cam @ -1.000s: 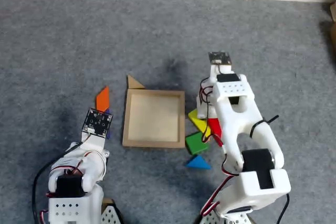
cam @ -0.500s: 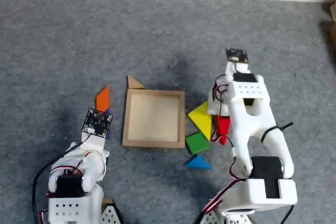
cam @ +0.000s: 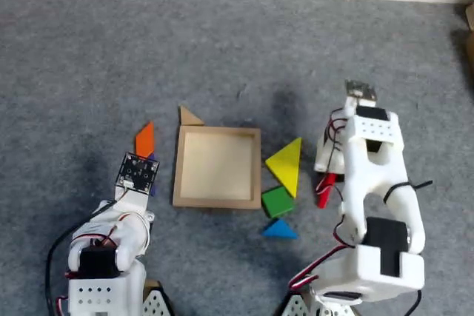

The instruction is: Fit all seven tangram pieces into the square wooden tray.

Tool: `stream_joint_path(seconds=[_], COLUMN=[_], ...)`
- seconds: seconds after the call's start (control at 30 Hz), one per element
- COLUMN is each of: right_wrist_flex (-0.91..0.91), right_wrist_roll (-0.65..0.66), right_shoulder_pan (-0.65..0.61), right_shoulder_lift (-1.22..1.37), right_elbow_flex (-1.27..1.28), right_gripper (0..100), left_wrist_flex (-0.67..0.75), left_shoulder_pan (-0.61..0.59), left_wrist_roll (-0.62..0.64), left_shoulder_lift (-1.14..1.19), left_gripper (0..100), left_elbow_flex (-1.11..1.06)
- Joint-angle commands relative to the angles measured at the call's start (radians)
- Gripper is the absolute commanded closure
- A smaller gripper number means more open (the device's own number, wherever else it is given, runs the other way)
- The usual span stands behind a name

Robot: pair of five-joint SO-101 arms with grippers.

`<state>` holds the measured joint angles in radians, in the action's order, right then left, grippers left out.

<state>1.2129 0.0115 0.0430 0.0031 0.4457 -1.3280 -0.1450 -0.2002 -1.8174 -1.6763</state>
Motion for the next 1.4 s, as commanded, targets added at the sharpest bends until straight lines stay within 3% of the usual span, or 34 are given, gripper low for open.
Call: stream_joint_path(seconds=[0.0,0.13,0.43,0.57,0.87,1.1,1.37], right_wrist_flex=[0.018,0.016,0.101,0.14,0.127,0.016,-0.001], right_wrist_roll=[0.009,0.011,0.061,0.054,-0.158,-0.318,-0.33], right_shoulder_pan=[0.042,0.042,0.004,-0.114,-0.427,-0.607,-0.753], right_shoulder_lift=[-0.027,-0.027,-0.038,-0.09,-0.137,-0.005,0.189], right_elbow_flex=[-0.005,-0.005,-0.024,-0.111,-0.236,-0.317,-0.478], right_gripper=[94.7,99.4,99.3,99.3,99.3,99.3,99.1], left_wrist_flex=[-0.006,-0.006,-0.006,-0.006,-0.006,-0.006,-0.006], left_shoulder_pan=[-0.01,-0.01,-0.01,-0.01,-0.01,-0.01,-0.01], left_wrist_roll=[0.005,0.005,0.005,0.005,0.005,0.005,0.005], left_shoulder_lift=[-0.004,-0.004,-0.004,-0.004,-0.004,-0.004,-0.004], left_gripper=[100,100,100,100,100,100,100], left_elbow_flex=[-0.019,-0.019,-0.019,-0.019,-0.019,-0.019,-0.019])
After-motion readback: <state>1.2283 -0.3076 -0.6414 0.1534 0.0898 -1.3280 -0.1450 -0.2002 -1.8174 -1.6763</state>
